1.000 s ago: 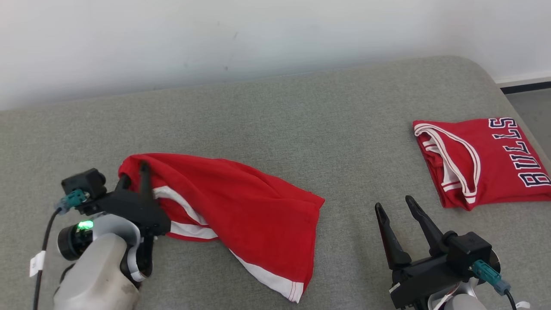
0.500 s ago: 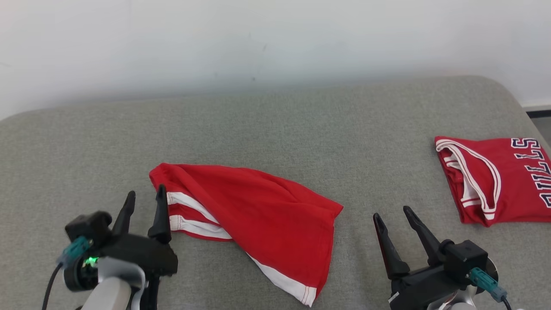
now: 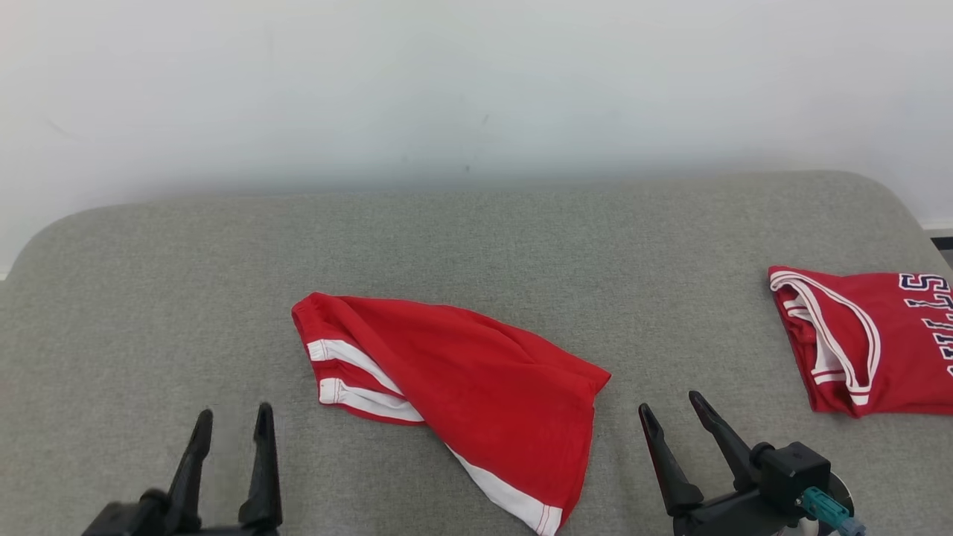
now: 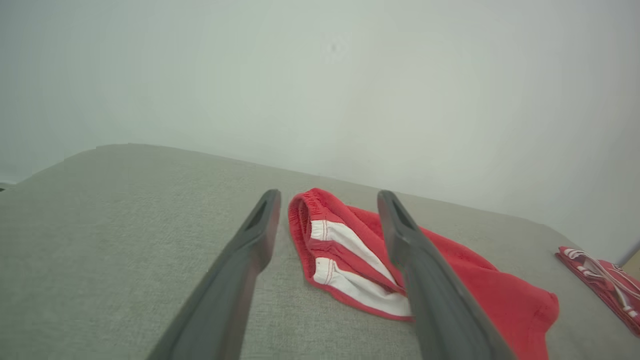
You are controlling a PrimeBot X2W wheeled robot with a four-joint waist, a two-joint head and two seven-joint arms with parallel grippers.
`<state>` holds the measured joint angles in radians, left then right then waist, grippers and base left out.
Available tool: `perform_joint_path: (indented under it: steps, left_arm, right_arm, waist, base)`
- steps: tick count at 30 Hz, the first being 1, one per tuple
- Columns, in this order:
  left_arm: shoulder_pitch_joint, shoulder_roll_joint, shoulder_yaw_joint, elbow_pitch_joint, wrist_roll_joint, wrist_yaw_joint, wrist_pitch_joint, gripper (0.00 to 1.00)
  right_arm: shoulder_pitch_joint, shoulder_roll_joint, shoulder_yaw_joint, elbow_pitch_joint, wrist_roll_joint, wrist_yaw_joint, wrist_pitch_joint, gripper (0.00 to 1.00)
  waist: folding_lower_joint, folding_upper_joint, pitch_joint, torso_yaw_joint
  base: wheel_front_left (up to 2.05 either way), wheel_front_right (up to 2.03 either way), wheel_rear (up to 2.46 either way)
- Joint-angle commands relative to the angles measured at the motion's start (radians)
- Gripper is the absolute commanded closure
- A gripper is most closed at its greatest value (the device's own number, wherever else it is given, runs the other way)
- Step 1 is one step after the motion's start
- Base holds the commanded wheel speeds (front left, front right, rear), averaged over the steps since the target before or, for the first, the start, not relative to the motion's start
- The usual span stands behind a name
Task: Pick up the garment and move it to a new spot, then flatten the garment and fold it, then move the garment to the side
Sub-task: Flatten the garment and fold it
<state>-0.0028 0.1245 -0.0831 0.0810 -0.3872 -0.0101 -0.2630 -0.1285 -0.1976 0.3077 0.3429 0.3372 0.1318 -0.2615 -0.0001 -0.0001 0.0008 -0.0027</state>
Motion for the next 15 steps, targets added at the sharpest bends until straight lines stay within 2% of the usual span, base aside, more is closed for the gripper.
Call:
perform_joint_path:
  steps: [1, 12, 15]
  left_arm:
    - [0.038, -0.003, 0.024, -0.021, 0.038, -0.013, -0.001, 0.0]
    - [0.143, -0.045, 0.109, -0.062, 0.12, -0.06, -0.001, 0.0]
    - [0.145, -0.056, 0.117, -0.068, 0.124, -0.066, -0.001, 0.0]
  right_arm:
    - [0.008, -0.004, 0.001, 0.003, 0.007, -0.002, -0.004, 0.0]
    - [0.035, 0.01, -0.007, 0.025, 0.015, -0.002, -0.004, 0.0]
    - [0.023, 0.024, 0.012, 0.038, 0.047, -0.002, 0.04, 0.0]
  waist:
    - [0.0001, 0.0001, -0.005, 0.006]
    - [0.0001, 0.0001, -0.011, 0.043]
    - [0.0001, 0.0001, -0.008, 0.055]
  base:
    - [0.0, 0.0, 0.0]
    - [0.0, 0.0, 0.0]
    - [0.0, 0.0, 0.0]
